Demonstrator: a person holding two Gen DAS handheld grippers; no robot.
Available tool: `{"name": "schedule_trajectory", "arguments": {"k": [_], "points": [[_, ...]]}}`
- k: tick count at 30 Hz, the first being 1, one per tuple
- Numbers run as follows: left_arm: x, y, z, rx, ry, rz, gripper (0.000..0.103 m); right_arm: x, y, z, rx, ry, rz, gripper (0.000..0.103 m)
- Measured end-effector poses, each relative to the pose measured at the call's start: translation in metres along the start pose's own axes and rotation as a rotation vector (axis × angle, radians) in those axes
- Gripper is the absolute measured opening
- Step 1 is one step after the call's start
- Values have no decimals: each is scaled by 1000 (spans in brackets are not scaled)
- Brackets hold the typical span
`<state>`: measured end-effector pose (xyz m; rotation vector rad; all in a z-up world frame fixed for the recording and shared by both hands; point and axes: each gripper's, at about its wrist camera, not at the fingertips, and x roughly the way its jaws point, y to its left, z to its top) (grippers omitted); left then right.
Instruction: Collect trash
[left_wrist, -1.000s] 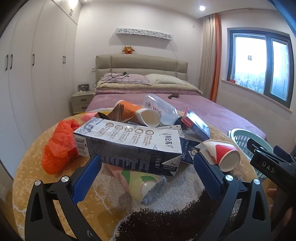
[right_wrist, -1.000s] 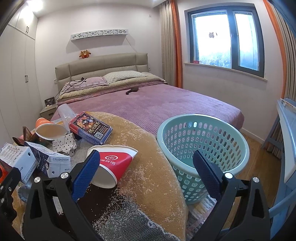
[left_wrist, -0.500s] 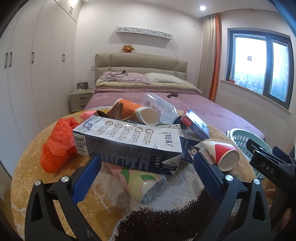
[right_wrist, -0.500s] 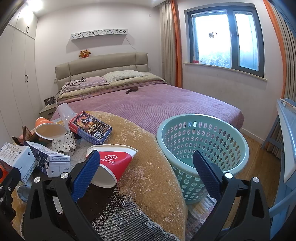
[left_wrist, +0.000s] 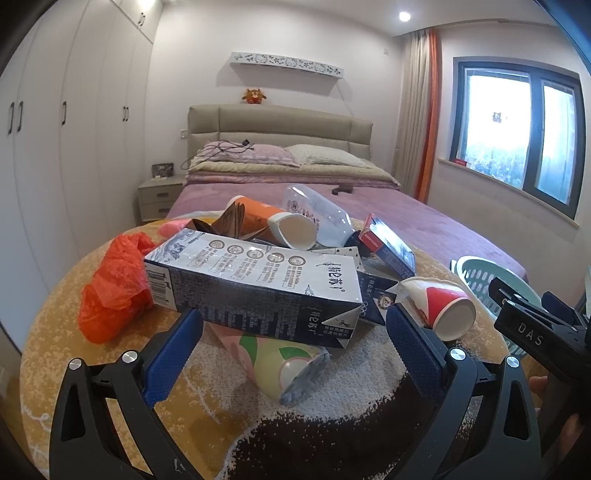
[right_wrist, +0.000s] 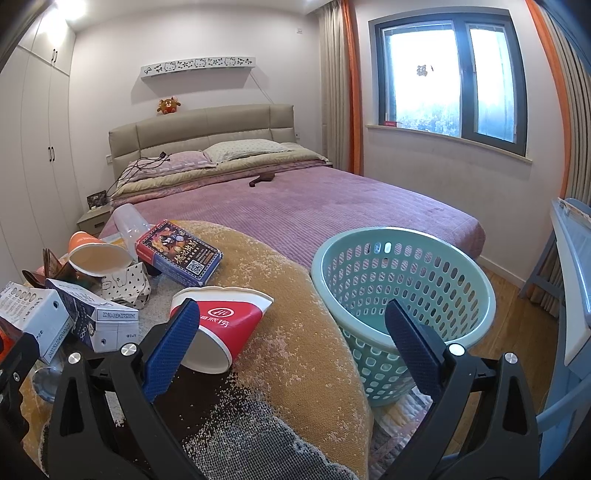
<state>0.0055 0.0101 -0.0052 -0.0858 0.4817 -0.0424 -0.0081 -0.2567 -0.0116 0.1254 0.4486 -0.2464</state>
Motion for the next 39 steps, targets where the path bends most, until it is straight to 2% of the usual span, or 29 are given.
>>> {"name": "schedule_trajectory", "arguments": {"k": [28, 31, 34, 35, 36, 39], "points": [[-2, 1, -1, -8, -11, 4, 96, 2, 2, 0, -6, 2, 4, 95], [-9, -1, -1, -6, -12, -8, 96, 0, 2, 0, -8, -7, 24, 95], [-10, 0, 6, -59, 35, -19, 96, 0, 3, 0, -18, -6, 40, 83], [-8, 1, 11, -86, 58, -18, 96, 1, 4, 0, -23, -2, 43, 75], [-4, 0, 17, -100, 84, -18, 96, 3, 5, 1, -30, 9, 54, 71], [15, -8, 26, -54, 164, 47, 96, 3, 4, 2, -41, 27, 74, 70]]}}
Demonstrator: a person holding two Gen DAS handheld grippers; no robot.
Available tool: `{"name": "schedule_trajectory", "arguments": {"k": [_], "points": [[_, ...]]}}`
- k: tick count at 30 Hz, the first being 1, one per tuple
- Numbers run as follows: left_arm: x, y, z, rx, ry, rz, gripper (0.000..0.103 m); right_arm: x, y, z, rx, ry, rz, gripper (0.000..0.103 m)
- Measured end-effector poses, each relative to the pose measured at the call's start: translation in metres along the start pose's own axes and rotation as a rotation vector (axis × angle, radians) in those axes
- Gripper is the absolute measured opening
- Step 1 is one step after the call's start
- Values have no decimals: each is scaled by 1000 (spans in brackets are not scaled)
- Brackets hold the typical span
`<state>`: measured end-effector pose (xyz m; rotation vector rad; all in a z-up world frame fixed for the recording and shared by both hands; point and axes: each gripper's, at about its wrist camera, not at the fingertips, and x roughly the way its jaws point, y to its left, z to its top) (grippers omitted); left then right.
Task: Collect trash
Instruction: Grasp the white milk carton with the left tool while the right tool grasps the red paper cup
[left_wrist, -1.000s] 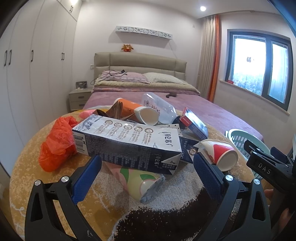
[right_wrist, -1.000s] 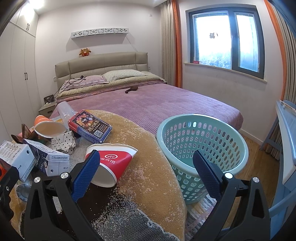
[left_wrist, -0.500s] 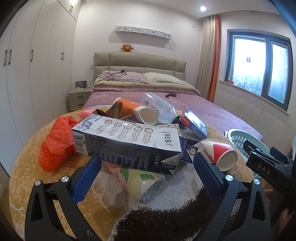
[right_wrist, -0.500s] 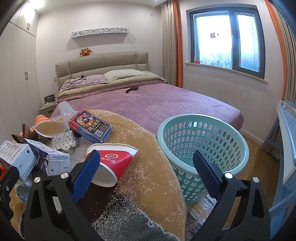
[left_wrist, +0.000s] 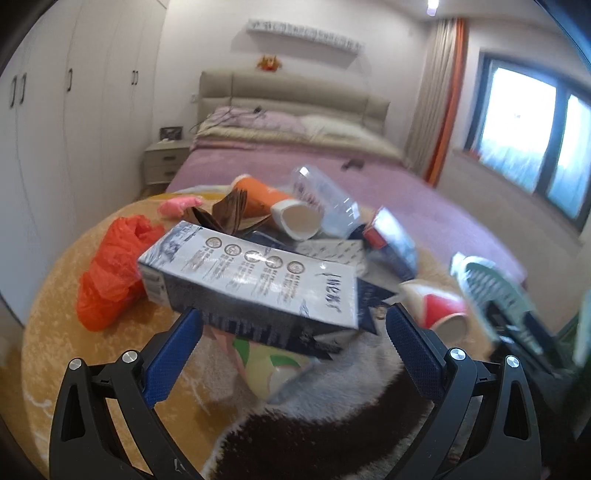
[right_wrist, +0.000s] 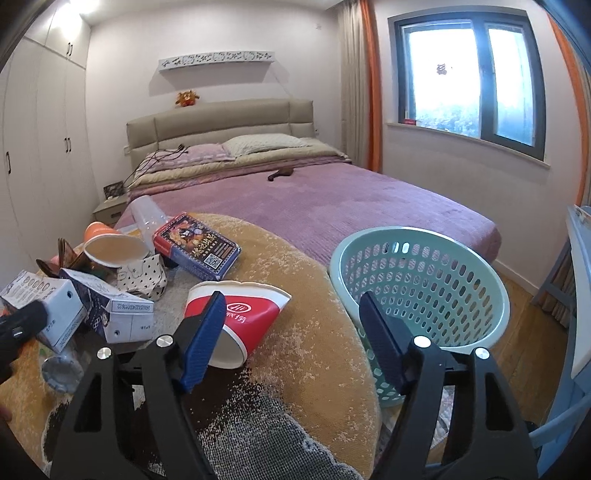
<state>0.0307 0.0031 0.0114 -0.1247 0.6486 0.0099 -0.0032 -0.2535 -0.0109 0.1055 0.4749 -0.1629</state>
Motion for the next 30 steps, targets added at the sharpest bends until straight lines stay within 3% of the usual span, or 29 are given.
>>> {"name": "schedule_trajectory", "arguments": {"k": [2, 8, 15, 22, 25, 27, 30], "points": [[10, -6, 3, 38, 23, 39, 93, 4, 0, 3, -12, 36, 40, 70], [15, 3, 0, 34, 44, 34, 84, 24, 2, 9, -3, 163, 130, 70], [-9, 62, -2, -74, 15, 90, 84, 33, 12, 9, 5, 216, 180, 71], [-33, 117, -12, -154, 49, 121, 84, 38, 22, 3, -12, 257, 193, 71], [-42, 127, -15, -154, 68, 72, 84, 38, 23, 1, -15, 266, 194, 71], [-45, 132, -18, -176, 96, 1, 87, 37, 24, 1, -18, 269, 197, 71], [-42, 142, -17, -264, 102, -64, 90, 34, 24, 0, -20, 265, 191, 73]]}}
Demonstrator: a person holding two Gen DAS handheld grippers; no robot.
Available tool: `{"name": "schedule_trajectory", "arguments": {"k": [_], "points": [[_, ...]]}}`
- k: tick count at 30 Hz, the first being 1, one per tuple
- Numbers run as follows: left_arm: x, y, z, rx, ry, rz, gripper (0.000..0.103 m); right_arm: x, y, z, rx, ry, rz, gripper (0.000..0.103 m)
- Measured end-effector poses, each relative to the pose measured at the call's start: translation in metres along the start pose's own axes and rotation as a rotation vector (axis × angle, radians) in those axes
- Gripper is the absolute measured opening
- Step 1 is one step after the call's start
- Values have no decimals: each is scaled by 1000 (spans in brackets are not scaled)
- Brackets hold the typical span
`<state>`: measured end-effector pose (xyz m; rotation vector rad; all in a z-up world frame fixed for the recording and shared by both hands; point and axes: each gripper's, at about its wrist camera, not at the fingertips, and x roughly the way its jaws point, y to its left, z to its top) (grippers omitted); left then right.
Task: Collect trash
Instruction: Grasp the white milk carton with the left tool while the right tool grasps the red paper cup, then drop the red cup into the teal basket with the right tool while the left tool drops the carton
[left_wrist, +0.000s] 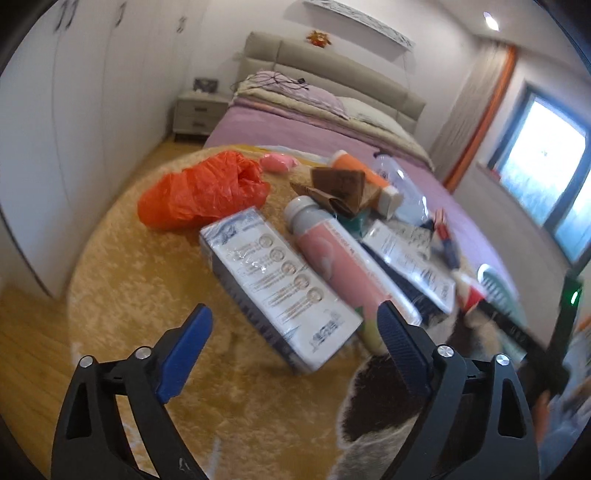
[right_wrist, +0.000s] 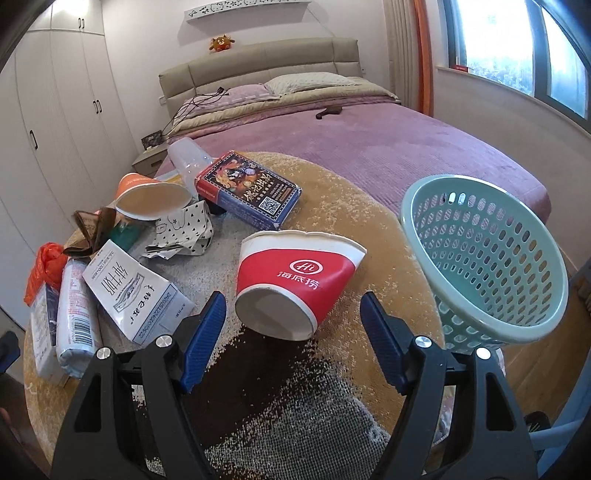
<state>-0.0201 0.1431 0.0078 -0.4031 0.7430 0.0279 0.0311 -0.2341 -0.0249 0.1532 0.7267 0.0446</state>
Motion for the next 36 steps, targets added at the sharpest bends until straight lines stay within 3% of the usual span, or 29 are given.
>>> {"name": "schedule_trajectory", "arguments": {"k": [5, 8, 11, 14, 19, 21, 26, 28, 29, 30, 33, 36], "points": [[33, 10, 19, -158, 42, 13, 90, -4, -5, -2, 16, -11, -22, 74], [57, 6, 23, -170, 73, 89, 88, -5, -6, -3, 14, 6, -7, 74], [74, 6, 22, -161, 114, 152, 78, -4, -6, -1, 14, 13, 5, 74], [74, 0, 19, -89, 118, 186, 79, -2, -1, 5, 6, 16, 15, 79], [64, -2, 7, 37, 224, 170, 80, 20, 7, 9, -1, 80, -56, 80], [58, -3, 0, 68, 244, 187, 82, 29, 5, 9, 23, 104, -46, 80], [62, -11, -11, 98, 223, 252, 89, 34, 7, 9, 32, 104, -55, 79], [61, -15, -15, 107, 197, 293, 83, 31, 7, 8, 27, 85, -63, 74], [58, -18, -18, 115, 178, 314, 74, 31, 7, 8, 26, 89, -49, 63], [55, -19, -19, 116, 168, 319, 65, 30, 6, 7, 26, 91, -40, 63], [35, -19, -25, 78, 117, 249, 56, 21, 2, 7, 28, 56, -5, 63], [11, -29, -23, 68, 55, 191, 55, 1, -1, 8, 3, -8, -7, 63]]}}
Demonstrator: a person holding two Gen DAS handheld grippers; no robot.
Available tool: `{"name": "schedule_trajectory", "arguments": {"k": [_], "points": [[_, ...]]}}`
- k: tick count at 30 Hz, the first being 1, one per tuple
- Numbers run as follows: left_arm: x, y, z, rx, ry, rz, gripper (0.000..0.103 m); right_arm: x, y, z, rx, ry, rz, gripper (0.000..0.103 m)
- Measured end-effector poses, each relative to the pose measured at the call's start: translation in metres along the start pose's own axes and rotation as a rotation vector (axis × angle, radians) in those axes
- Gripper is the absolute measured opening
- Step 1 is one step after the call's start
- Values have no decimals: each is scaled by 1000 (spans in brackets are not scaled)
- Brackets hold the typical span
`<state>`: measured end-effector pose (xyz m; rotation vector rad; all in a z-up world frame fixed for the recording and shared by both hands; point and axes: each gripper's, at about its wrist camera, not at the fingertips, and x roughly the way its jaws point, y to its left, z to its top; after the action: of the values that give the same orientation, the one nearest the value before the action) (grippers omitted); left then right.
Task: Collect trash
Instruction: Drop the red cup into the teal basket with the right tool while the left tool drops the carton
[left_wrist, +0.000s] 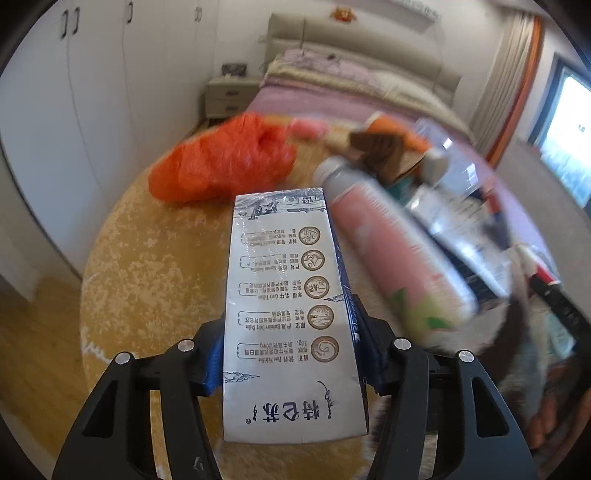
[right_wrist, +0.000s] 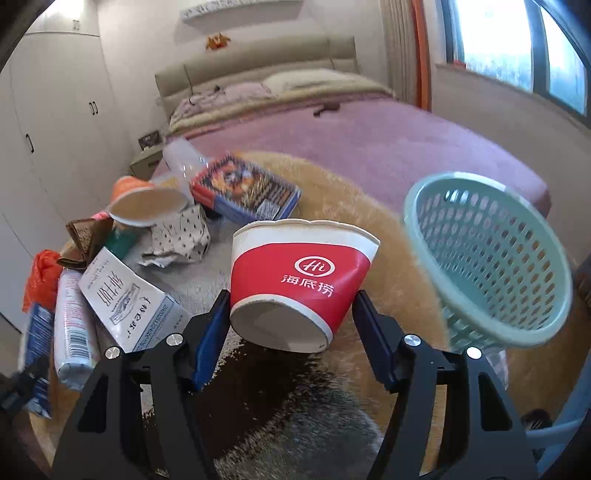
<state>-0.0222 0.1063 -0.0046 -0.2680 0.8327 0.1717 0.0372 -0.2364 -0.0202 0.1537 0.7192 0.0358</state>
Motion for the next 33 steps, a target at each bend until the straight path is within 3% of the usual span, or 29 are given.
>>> {"name": "schedule_trajectory", "arguments": {"k": [6, 15, 19, 26, 33], "points": [[-44, -53, 13, 70, -122, -150, 55, -33, -32, 16, 38, -87, -17, 63], [-27, -207, 30, 293, -139, -369, 55, -48, -127, 38, 175, -134, -150, 63], [4, -271, 30, 371, -58, -476, 55, -35, -164, 41, 238, -104, -195, 63], [75, -358, 11, 428, 172, -693, 56, 6, -209, 29, 326, 36, -241, 63], [111, -393, -14, 457, 245, -653, 60, 25, -215, 15, 340, 112, -279, 64]]}}
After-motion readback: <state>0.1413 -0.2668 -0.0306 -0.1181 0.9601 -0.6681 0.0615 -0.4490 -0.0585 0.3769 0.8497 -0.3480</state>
